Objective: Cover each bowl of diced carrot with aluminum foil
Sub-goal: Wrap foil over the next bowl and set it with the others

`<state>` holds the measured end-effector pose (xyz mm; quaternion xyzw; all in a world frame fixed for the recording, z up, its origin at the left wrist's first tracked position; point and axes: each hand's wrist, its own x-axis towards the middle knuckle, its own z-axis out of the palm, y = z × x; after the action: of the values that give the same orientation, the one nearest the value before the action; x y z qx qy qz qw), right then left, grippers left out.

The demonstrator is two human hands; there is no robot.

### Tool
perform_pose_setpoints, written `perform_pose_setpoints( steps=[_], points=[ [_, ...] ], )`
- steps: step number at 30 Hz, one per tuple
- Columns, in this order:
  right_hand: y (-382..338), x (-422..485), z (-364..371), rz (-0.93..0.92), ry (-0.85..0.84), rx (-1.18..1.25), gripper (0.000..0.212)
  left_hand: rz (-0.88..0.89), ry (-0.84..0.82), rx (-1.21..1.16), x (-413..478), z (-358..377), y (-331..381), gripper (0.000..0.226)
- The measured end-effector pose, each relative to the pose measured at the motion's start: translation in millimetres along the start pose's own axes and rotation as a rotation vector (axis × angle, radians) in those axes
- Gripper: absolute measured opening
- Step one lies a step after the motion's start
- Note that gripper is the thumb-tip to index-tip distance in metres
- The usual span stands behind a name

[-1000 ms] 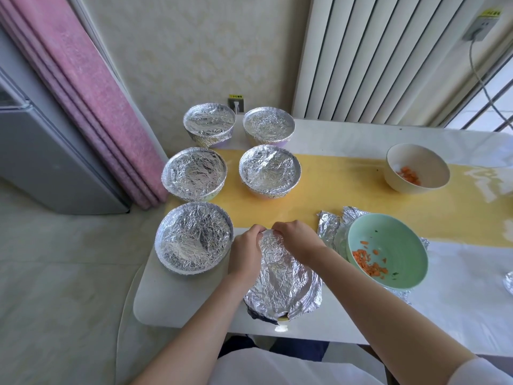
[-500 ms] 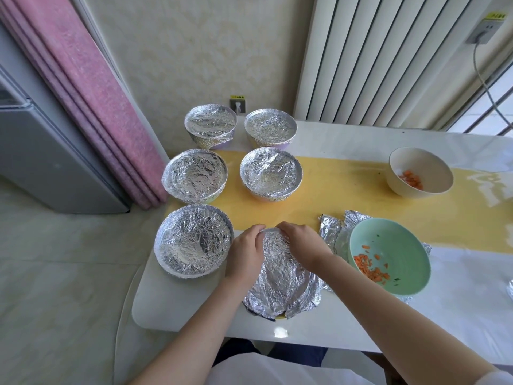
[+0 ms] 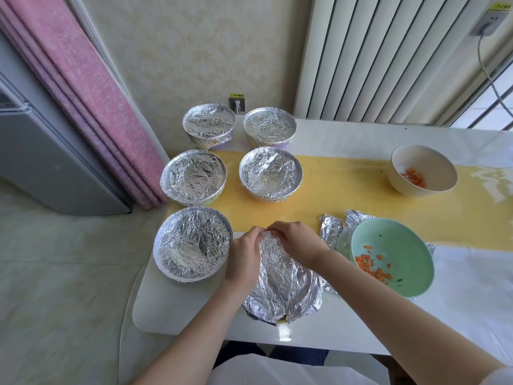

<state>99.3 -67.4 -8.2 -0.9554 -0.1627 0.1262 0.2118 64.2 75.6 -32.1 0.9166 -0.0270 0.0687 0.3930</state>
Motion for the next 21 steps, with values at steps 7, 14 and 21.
perform_pose_setpoints(
  steps=[7, 14, 21],
  points=[
    [10.1, -7.6, 0.5, 0.039, 0.008, 0.047, 0.024, -0.074, 0.007, -0.024, -1.9, -3.4, -8.7, 0.019],
    [2.2, -6.8, 4.6, -0.011, -0.023, -0.027, 0.038, 0.005, -0.054, 0.026, 7.9, -6.2, -5.7, 0.019],
    [4.9, -10.9, 1.0, 0.031, 0.024, 0.162, 0.028, 0.002, 0.045, 0.016, 1.4, -4.0, -3.9, 0.018]
  ],
)
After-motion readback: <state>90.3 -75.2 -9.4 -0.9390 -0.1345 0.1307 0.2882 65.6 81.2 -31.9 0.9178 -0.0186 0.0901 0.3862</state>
